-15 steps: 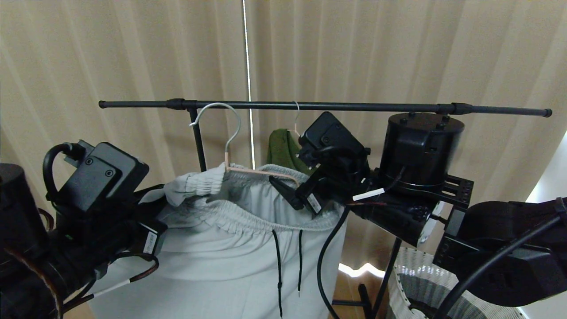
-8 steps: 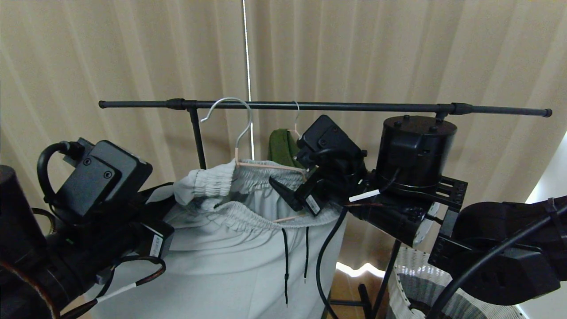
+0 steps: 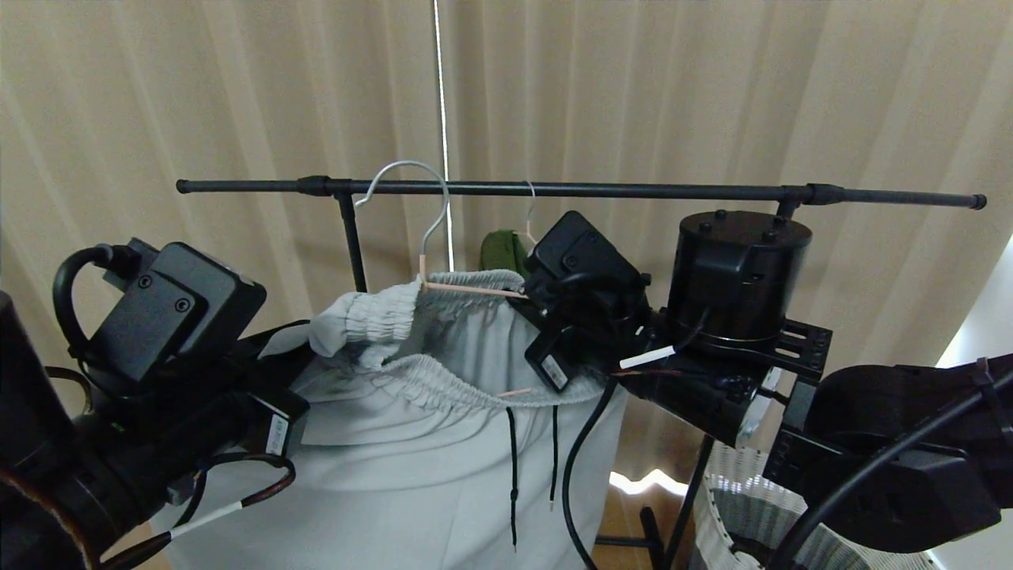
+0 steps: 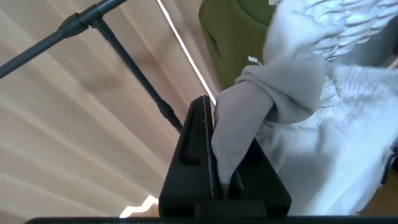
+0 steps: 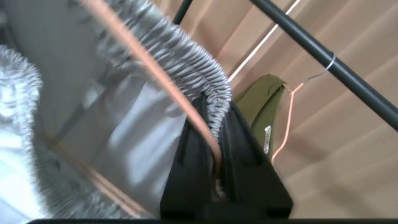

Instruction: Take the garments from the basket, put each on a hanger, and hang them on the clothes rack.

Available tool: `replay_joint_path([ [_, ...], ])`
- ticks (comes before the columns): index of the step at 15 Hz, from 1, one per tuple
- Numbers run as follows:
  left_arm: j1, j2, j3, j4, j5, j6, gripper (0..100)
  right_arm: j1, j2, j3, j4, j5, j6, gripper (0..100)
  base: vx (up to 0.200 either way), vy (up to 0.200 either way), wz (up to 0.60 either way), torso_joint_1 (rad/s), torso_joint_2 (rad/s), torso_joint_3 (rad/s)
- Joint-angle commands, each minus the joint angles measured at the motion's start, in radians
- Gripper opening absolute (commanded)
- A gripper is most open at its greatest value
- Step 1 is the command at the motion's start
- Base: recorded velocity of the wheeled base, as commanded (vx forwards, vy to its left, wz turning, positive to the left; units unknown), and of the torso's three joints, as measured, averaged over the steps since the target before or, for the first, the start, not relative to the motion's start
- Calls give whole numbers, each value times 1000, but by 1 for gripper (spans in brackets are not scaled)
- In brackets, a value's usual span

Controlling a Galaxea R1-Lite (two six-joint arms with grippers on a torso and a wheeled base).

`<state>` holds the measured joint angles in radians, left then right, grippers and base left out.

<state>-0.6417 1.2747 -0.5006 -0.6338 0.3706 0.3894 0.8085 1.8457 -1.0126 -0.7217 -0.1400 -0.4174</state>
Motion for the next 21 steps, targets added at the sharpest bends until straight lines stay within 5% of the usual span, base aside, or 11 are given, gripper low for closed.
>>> replay_joint_path([
  [1, 4, 0, -1, 0, 1, 0, 0, 0, 1, 0, -1, -1, 0, 0, 0, 0, 0, 0, 0, 0],
  [7, 5, 2, 11, -40, 2, -1, 0, 0, -10, 5, -2, -3, 0, 0, 0, 0, 0, 0, 0, 0],
  [8, 5, 3, 10, -40, 2, 0, 100, 0, -13, 6, -2, -3, 0, 0, 0, 0, 0, 0, 0, 0],
  [21, 8, -117, 96, -41, -68, -70, 100, -155, -221, 167, -1, -59, 0, 0, 0, 0, 0, 0, 0, 0],
])
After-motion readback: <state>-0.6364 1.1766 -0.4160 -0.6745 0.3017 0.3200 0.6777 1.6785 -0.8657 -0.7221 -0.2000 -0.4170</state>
